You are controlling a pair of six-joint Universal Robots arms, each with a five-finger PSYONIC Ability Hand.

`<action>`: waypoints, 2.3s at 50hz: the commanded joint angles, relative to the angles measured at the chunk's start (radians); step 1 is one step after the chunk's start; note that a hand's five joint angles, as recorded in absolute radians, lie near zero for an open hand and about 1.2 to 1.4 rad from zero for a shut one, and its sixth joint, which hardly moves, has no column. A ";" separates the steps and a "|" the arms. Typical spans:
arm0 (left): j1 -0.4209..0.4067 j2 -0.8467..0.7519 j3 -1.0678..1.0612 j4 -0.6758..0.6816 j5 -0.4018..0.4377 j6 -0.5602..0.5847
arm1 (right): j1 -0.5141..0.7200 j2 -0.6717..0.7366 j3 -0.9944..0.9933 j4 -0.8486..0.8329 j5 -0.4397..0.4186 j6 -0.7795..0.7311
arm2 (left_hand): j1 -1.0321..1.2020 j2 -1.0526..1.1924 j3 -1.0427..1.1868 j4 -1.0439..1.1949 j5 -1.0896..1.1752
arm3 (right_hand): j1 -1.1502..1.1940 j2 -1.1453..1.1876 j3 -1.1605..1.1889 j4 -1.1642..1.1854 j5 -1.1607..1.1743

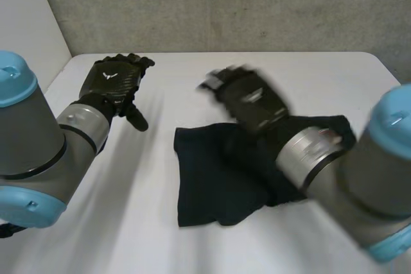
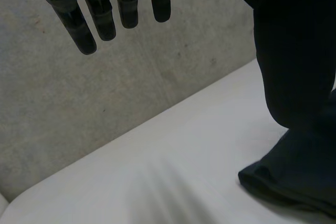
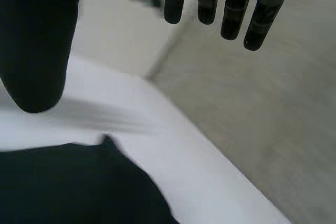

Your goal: Fold the shorts.

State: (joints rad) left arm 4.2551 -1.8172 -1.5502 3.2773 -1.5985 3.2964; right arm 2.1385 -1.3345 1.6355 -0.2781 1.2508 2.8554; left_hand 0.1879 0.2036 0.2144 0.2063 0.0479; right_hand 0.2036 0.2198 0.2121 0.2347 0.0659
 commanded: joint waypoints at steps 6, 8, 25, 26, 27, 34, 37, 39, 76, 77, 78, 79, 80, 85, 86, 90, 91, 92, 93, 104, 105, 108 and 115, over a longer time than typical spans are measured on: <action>-0.067 -0.045 -0.007 0.002 0.002 -0.018 | -0.451 -0.005 0.098 0.204 0.159 -0.019 | -0.010 -0.025 -0.036 -0.028 -0.044 | 0.037 0.021 0.028 0.006 0.000; -0.067 -0.054 -0.011 0.002 0.002 -0.018 | -0.508 0.021 0.141 0.209 0.136 -0.089 | -0.010 -0.025 -0.036 -0.028 -0.044 | 0.040 0.024 0.031 0.009 0.003; -0.077 -0.100 -0.016 0.004 0.002 -0.020 | -0.700 0.130 0.236 0.103 -0.183 -0.284 | -0.010 -0.025 -0.036 -0.028 -0.044 | 0.275 0.258 0.266 0.244 0.238; -0.077 -0.100 -0.016 0.004 0.002 -0.020 | -0.701 0.133 0.236 0.102 -0.182 -0.286 | -0.010 -0.025 -0.036 -0.028 -0.044 | 0.286 0.270 0.278 0.255 0.250; -0.078 -0.102 -0.016 0.004 0.002 -0.020 | -0.706 0.139 0.236 0.096 -0.180 -0.291 | -0.010 -0.025 -0.036 -0.028 -0.044 | 0.292 0.276 0.284 0.261 0.255; -0.078 -0.108 -0.016 0.005 0.003 -0.020 | -0.721 0.178 0.233 0.031 -0.179 -0.304 | -0.010 -0.025 -0.036 -0.028 -0.044 | 0.550 0.533 0.541 0.518 0.513; -0.078 -0.108 -0.017 0.005 0.003 -0.020 | -0.723 0.193 0.227 0.019 -0.177 -0.306 | -0.010 -0.025 -0.036 -0.028 -0.044 | 0.723 0.707 0.715 0.692 0.687; -0.078 -0.108 -0.018 0.005 0.003 -0.020 | -0.723 0.205 0.221 0.017 -0.176 -0.307 | -0.010 -0.025 -0.036 -0.028 -0.044 | 1.013 0.997 1.005 0.982 0.977; -0.066 -0.074 -0.014 0.001 -0.011 -0.020 | 0.213 0.247 0.036 0.132 -0.005 -0.858 | -0.013 -0.029 -0.040 -0.032 -0.048 | 1.193 1.176 1.184 1.162 1.156; -0.064 -0.074 -0.014 0.002 -0.011 -0.020 | 0.215 0.248 0.040 0.132 -0.007 -0.858 | -0.013 -0.029 -0.040 -0.032 -0.048 | 1.136 1.119 1.127 1.104 1.099; -0.064 -0.074 -0.014 0.002 -0.011 -0.020 | 0.215 0.247 0.040 0.132 -0.010 -0.857 | -0.013 -0.029 -0.040 -0.032 -0.048 | 0.894 0.878 0.885 0.863 0.857; -0.064 -0.074 -0.014 0.002 -0.011 -0.020 | 0.213 0.244 0.040 0.131 -0.011 -0.852 | -0.013 -0.029 -0.040 -0.032 -0.048 | 0.644 0.628 0.636 0.613 0.607; -0.064 -0.074 -0.014 0.002 -0.011 -0.020 | 0.212 0.238 0.041 0.126 -0.019 -0.844 | -0.013 -0.029 -0.040 -0.032 -0.048 | 0.319 0.303 0.311 0.288 0.282; -0.064 -0.073 -0.007 0.004 -0.009 -0.020 | 0.198 0.152 0.041 0.103 -0.036 -0.742 | -0.013 -0.029 -0.040 -0.032 -0.048 | 0.023 0.007 0.014 -0.008 -0.014; -0.064 -0.071 -0.002 0.004 -0.011 -0.020 | 0.186 0.118 0.043 0.099 -0.037 -0.702 | -0.013 -0.029 -0.040 -0.032 -0.048 | -0.029 -0.045 -0.038 -0.060 -0.066; -0.063 -0.065 0.012 0.004 -0.009 -0.021 | 0.124 0.015 0.044 0.091 -0.050 -0.458 | -0.013 -0.029 -0.040 -0.032 -0.048 | -0.029 -0.045 -0.038 -0.060 -0.066; -0.063 -0.063 0.016 0.005 -0.009 -0.021 | 0.104 -0.012 0.043 0.091 -0.048 -0.345 | -0.013 -0.029 -0.040 -0.032 -0.048 | -0.029 -0.045 -0.038 -0.060 -0.066; -0.064 -0.060 0.022 0.005 -0.009 -0.021 | 0.095 -0.028 0.041 0.091 -0.048 -0.285 | -0.013 -0.029 -0.040 -0.032 -0.048 | -0.029 -0.045 -0.038 -0.060 -0.066; -0.069 -0.059 0.035 0.005 -0.009 -0.024 | 0.090 -0.038 0.038 0.091 -0.047 -0.245 | -0.013 -0.029 -0.040 -0.032 -0.048 | -0.029 -0.045 -0.038 -0.060 -0.066; -0.144 -0.080 0.148 -0.001 -0.012 -0.201 | -0.133 -0.104 0.000 0.227 -0.039 0.091 | -0.007 -0.022 -0.033 -0.025 -0.041 | -0.029 -0.045 -0.038 -0.060 -0.066; -0.149 -0.088 0.154 -0.001 -0.012 -0.208 | -0.143 -0.104 -0.003 0.240 -0.039 0.099 | -0.007 -0.022 -0.033 -0.025 -0.041 | -0.029 -0.045 -0.038 -0.060 -0.066; -0.175 -0.134 0.192 -0.007 -0.012 -0.227 | -0.157 -0.092 -0.022 0.267 -0.027 0.130 | -0.001 -0.017 -0.027 -0.019 -0.035 | -0.029 -0.045 -0.038 -0.060 -0.066; -0.248 -0.266 0.262 -0.088 -0.060 -0.227 | -0.184 0.038 -0.092 0.283 -0.030 0.183 | 0.005 -0.011 -0.021 -0.013 -0.030 | -0.029 -0.045 -0.038 -0.060 -0.066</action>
State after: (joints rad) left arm 4.0606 -1.9786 -1.3396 3.2546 -1.6160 3.0676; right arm 1.9701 -1.4000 1.5983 -0.0096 1.2224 3.0075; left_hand 0.1879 0.2035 0.2144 0.2062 0.0480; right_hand 0.2060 0.2233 0.2141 0.2399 0.0623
